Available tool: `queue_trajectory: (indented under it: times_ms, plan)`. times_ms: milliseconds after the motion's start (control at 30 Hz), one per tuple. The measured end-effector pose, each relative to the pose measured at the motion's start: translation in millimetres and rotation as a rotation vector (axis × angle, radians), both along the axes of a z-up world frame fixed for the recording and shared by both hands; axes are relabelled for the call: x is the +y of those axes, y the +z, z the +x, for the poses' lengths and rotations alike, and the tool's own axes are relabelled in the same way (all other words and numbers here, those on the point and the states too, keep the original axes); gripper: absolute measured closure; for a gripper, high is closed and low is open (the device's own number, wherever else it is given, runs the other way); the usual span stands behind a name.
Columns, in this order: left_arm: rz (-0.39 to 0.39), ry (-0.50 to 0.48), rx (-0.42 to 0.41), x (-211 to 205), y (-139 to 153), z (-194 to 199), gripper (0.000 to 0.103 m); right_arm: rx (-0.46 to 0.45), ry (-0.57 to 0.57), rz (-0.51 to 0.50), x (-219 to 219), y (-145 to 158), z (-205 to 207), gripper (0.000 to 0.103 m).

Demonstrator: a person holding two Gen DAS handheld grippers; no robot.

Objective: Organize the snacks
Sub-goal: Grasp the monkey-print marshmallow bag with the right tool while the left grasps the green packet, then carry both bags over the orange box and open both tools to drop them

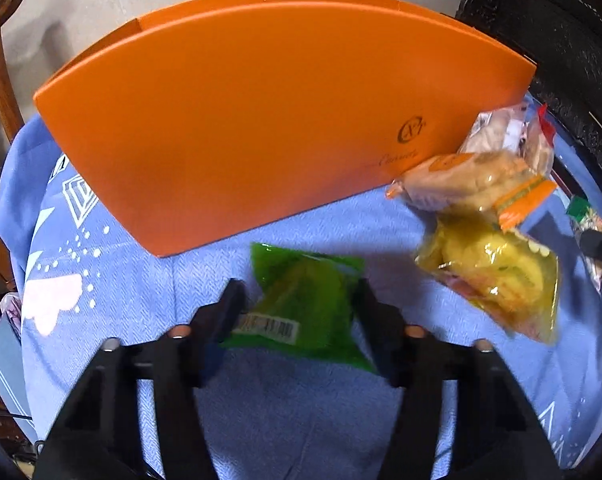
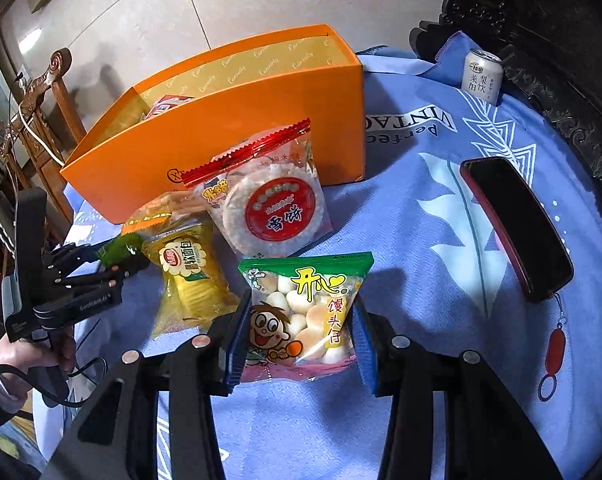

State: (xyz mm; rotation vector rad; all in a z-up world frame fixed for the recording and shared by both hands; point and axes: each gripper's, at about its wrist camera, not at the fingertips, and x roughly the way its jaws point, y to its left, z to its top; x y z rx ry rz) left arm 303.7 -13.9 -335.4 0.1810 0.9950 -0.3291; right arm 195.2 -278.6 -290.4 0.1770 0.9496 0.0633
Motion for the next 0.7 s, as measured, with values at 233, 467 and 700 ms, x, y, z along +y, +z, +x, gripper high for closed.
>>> queue_trajectory:
  times_ms: [233,467,700]
  plan:
    - [-0.016,0.028,0.003,2.1,2.1,-1.2,0.052,-0.005,-0.002,0.0,0.2,1.7,-1.2,0.057]
    - [-0.027,0.056,0.005,2.5,10.3,-19.8,0.052,-0.014,0.002,0.006,2.7,7.0,-4.7,0.057]
    - [-0.049,0.066,-0.031,7.1,38.7,-34.5,0.052,-0.042,0.02,0.011,9.0,20.3,-13.2,0.057]
